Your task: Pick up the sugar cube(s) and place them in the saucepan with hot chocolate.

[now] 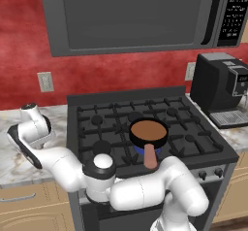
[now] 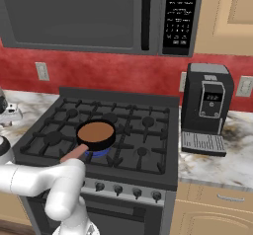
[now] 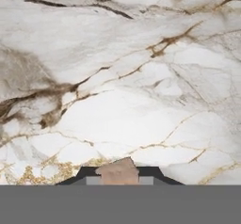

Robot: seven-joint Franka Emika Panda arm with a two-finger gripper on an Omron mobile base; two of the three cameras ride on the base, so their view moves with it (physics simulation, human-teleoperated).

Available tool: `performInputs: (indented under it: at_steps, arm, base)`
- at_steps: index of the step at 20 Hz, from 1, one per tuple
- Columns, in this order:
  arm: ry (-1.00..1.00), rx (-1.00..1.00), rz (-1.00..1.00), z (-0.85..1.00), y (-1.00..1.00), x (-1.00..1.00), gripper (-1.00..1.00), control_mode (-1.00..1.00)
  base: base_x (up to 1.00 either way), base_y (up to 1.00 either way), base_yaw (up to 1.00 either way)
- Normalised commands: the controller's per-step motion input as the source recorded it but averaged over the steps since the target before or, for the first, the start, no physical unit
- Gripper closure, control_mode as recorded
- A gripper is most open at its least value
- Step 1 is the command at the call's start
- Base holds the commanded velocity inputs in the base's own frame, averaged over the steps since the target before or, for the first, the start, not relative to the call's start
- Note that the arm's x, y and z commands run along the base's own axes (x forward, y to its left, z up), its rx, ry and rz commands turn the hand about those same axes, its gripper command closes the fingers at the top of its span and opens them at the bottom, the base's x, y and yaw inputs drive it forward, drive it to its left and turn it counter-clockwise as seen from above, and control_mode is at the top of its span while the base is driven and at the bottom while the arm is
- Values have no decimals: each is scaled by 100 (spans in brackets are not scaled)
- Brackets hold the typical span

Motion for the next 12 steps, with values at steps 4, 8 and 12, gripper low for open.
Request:
performInputs:
  at_steps: [4, 8, 12]
  arm:
    - [0, 0, -3, 30, -19, -15, 100, -100]
    - [0, 5, -4, 47, -24, -28, 100, -100]
    - [-5, 11, -1, 51, -33, -52, 100, -100]
  base:
    - [0, 0, 0]
    - [0, 0, 0]
    - [0, 0, 0]
